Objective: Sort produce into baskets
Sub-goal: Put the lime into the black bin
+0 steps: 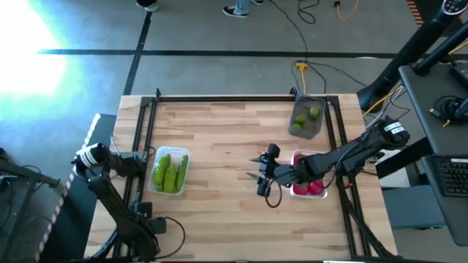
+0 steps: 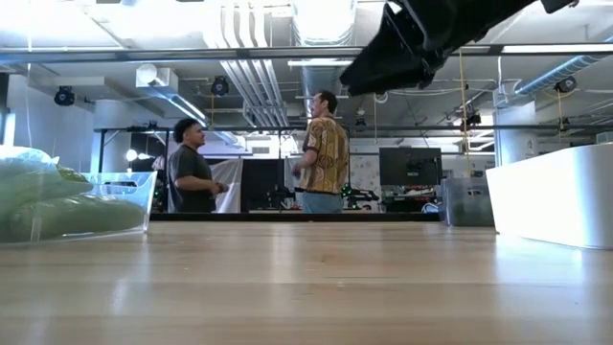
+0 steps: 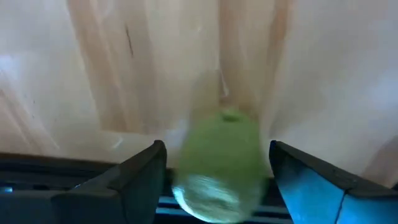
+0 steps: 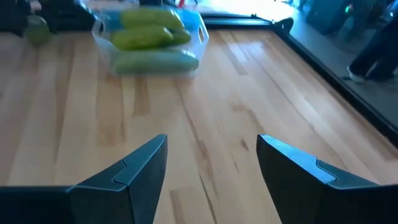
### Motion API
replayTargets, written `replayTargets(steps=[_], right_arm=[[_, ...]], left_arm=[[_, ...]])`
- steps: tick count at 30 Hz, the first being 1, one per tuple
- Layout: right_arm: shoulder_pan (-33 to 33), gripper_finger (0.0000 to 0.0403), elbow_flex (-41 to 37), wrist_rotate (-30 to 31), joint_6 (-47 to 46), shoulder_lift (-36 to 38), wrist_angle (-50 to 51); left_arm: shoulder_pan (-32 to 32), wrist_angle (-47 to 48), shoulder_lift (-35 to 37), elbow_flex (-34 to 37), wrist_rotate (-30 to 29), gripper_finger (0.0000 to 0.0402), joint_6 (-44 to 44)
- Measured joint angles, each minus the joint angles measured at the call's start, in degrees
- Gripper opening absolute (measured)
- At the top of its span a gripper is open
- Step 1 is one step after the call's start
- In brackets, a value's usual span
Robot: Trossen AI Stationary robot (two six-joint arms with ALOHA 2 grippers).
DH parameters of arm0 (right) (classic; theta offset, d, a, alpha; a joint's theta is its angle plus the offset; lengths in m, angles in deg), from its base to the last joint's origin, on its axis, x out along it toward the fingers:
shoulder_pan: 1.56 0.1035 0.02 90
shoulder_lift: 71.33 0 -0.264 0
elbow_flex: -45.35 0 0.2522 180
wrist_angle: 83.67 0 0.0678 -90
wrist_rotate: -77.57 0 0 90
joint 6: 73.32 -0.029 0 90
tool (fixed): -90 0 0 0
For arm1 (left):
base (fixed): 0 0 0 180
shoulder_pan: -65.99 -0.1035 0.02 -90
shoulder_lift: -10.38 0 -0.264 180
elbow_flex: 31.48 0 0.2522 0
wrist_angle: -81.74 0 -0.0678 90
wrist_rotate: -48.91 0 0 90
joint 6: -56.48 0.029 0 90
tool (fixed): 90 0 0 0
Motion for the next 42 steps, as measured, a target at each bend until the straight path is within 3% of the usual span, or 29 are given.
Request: replayTargets(steps=[4,9,12,14,17,21,27,31,35,39,42], right_arm=[[0.0,0.0237,0.0,0.0,-2.3,0.0,3.2],[0.1,0.0237,0.0,0.0,-2.9,0.0,3.9],[0.1,0.0237,0.0,0.0,-3.1,0.0,3.7],[0.1,0.0237,0.0,0.0,-3.8,0.0,3.5],[0.1,0.0237,0.0,-2.2,-5.9,0.0,1.9],[1.4,0.0237,0.0,-9.1,-5.4,0.0,-1.3],[7.1,0.0236,0.7,-8.1,-5.2,0.0,-2.9],[10.9,0.0231,1.3,-5.6,-6.1,-0.2,-3.2],[13.1,0.0227,1.3,-4.9,-8.8,-0.4,-2.3],[14.0,0.0226,1.3,-4.8,-12.3,-1.6,-1.5],[14.1,0.0226,1.3,-4.7,-14.2,-3.4,-1.0]], left_arm=[[0.0,-3.1,-0.3,1.8,0.3,0.0245,0.1],[-0.1,-3.4,-0.5,1.8,1.6,0.0177,-1.3],[-0.7,-1.8,-0.3,0.1,2.4,0.0136,-2.4],[-1.7,-1.8,0.3,-2.5,2.3,0.0135,-2.5],[-4.3,-0.2,0.6,-6.8,-2.6,0.0135,-1.1],[-9.5,-0.3,0.6,-12.3,-13.8,0.0135,6.5],[-20.6,-3.6,0.6,-15.6,-26.2,0.0141,25.1],[-29.6,-15.4,0.6,-12.7,-29.1,0.0137,38.8],[-39.0,-33.4,0.0,-6.4,-29.3,0.0141,49.8],[-48.0,-47.0,-2.7,-1.1,-27.4,0.0142,54.6],[-52.9,-50.3,-5.5,0.4,-25.1,0.0142,55.2]])
